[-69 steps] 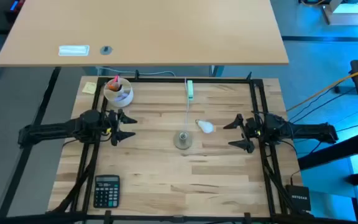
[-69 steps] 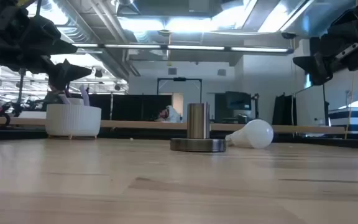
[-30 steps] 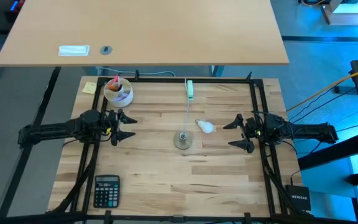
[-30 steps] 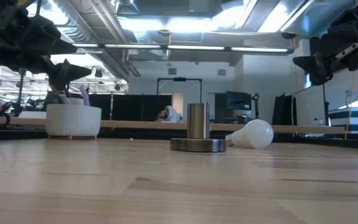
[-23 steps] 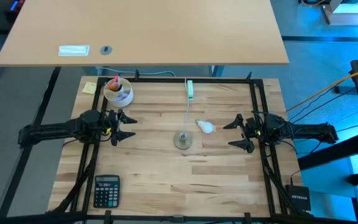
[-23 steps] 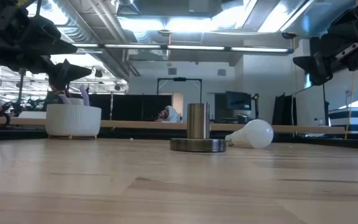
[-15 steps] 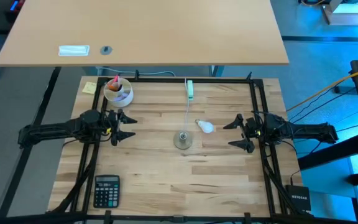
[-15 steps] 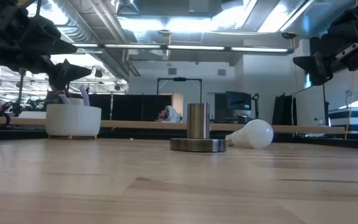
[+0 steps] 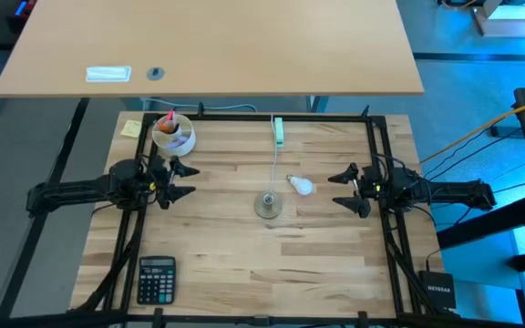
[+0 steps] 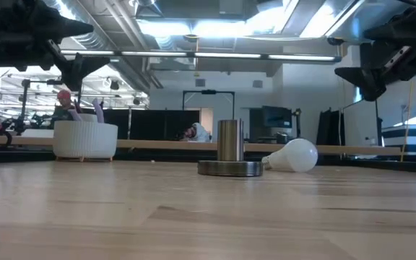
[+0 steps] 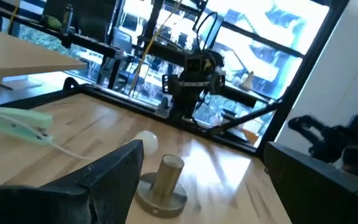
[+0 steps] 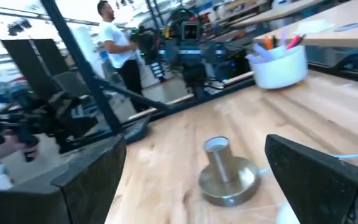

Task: Screw lightbulb
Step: Insert the lightbulb into the lamp

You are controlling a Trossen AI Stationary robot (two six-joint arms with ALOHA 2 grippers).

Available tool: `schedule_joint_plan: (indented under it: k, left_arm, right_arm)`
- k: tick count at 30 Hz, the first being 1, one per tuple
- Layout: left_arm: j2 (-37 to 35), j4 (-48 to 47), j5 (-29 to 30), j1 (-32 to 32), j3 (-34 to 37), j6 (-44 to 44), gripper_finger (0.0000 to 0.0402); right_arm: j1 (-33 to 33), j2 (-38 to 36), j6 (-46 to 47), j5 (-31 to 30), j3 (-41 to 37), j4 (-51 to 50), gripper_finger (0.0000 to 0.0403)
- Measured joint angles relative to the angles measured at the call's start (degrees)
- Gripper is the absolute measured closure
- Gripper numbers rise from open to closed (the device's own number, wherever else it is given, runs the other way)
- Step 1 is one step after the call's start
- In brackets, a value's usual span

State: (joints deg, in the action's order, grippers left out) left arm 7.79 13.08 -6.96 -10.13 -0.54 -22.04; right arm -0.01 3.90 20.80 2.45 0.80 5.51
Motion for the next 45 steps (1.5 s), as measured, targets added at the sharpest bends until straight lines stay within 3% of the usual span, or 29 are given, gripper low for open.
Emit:
schedule_joint_plan:
  k: [9,15,19,29,34,45]
  left_arm:
    - [0.02,0.18,3.45,-0.06,0.00,-4.85,0.0077]
    - [0.01,0.98,4.01,-0.04,0.00,-6.50,0.0077]
    - [0.24,0.91,8.25,-0.07,0.00,-5.79,0.0077]
    - [1.91,-0.56,8.28,0.02,-0.30,-0.46,0.0077]
    - [8.76,-0.35,8.58,0.02,-4.67,1.22,0.0077]
    - [36.23,-0.32,6.78,1.64,-22.19,13.36,0.0077]
  right_arm:
    - [-0.02,0.00,-3.13,-12.63,0.00,-2.24,0.0017]
    - [0.00,0.00,-2.36,-13.33,0.00,-2.22,0.0017]
    - [-0.02,0.00,-1.29,-13.41,0.00,-2.26,0.0017]
    - [-0.04,4.48,-3.15,-15.03,0.00,1.35,0.0017]
    - [-0.04,12.44,-6.35,-15.03,1.56,6.81,0.0017]
    - [-0.02,27.59,-7.58,-15.36,12.03,6.39,0.0017]
